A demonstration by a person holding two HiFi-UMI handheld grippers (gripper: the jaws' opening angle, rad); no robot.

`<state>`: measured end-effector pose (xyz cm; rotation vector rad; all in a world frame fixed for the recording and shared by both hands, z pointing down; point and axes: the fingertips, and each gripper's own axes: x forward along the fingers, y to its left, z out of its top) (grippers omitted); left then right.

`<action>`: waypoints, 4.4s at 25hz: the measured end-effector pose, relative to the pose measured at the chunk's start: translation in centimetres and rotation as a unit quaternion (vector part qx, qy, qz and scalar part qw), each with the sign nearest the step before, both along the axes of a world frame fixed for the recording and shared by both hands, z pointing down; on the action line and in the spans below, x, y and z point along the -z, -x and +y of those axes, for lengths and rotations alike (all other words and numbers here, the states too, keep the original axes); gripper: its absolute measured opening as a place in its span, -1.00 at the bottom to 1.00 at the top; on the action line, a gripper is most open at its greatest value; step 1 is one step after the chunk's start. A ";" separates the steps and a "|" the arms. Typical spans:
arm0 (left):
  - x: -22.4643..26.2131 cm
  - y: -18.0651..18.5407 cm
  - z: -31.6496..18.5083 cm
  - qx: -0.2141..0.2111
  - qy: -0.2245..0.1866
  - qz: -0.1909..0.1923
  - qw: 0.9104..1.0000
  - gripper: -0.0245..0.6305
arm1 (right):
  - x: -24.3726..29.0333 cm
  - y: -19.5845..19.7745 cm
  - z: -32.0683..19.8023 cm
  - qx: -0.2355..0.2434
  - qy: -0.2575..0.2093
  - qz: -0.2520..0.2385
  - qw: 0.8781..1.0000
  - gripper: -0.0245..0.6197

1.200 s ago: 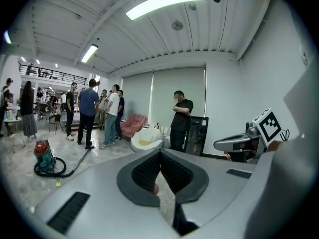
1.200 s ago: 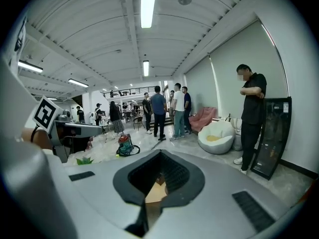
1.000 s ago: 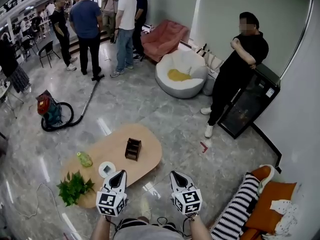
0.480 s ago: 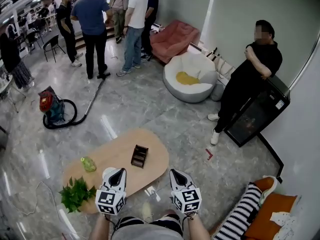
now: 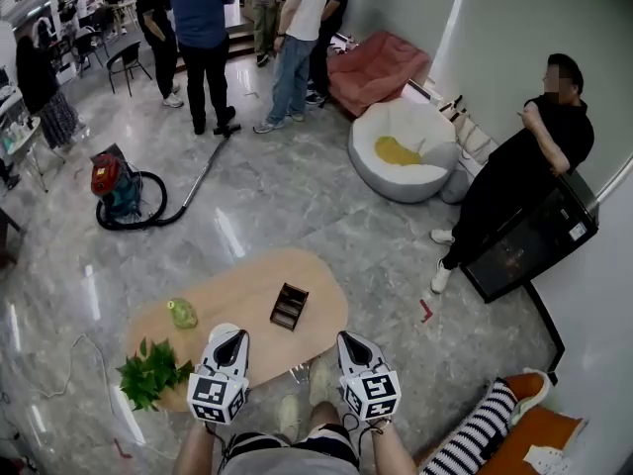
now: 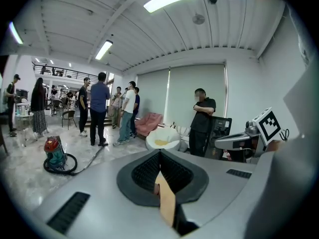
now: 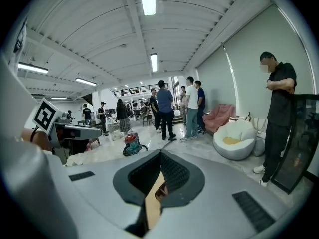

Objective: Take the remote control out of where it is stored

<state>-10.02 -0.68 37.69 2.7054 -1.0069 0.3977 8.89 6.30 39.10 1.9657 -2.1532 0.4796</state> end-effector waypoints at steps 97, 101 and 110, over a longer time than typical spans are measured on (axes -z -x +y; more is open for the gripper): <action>-28.4 3.8 -11.0 0.165 0.159 -0.053 0.972 -0.91 | -39.4 4.1 -23.0 0.259 0.165 0.122 0.944 -0.16; -28.4 3.8 -11.1 0.168 0.158 -0.053 0.971 -0.91 | -39.5 3.9 -23.2 0.253 0.164 0.136 0.944 -0.35; -28.2 4.0 -10.9 0.173 0.159 -0.054 0.970 -0.91 | -39.3 3.4 -23.6 0.244 0.155 0.166 0.943 -0.59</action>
